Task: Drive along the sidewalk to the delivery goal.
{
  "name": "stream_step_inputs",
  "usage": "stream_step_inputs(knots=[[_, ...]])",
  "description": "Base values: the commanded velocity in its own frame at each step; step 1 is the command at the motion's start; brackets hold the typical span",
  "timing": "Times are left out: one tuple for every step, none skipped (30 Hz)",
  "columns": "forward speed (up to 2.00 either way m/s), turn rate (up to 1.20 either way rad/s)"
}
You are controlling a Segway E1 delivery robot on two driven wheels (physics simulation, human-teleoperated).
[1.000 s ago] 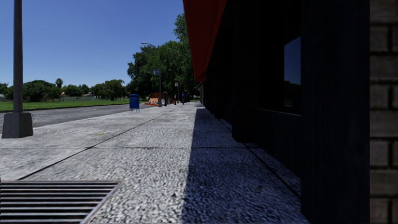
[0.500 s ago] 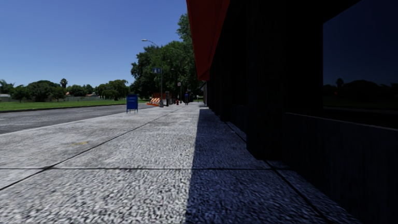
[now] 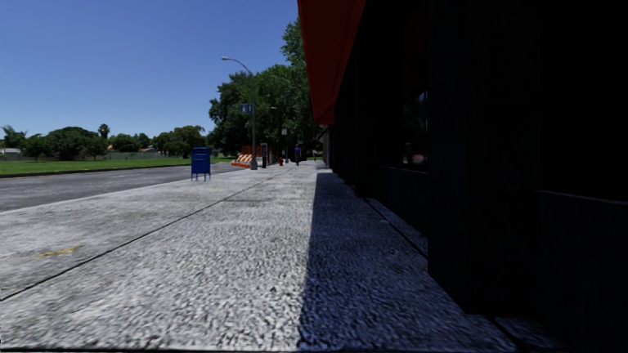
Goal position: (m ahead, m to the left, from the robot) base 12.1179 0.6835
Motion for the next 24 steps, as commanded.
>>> stream_step_inputs(knots=[[2.00,0.18],[2.00,0.18],[2.00,0.16],[2.00,0.18],[2.00,0.19],[2.00,0.19],[2.00,0.07],[2.00,0.00],[2.00,0.00],[2.00,0.00],[2.00,0.00],[2.00,0.00],[2.00,0.00],[2.00,0.00],[2.00,0.00],[2.00,0.00],[2.00,0.00],[2.00,0.00],[2.00,0.00],[2.00,0.00],[2.00,0.00],[2.00,0.00],[2.00,0.00],[2.00,0.00]])
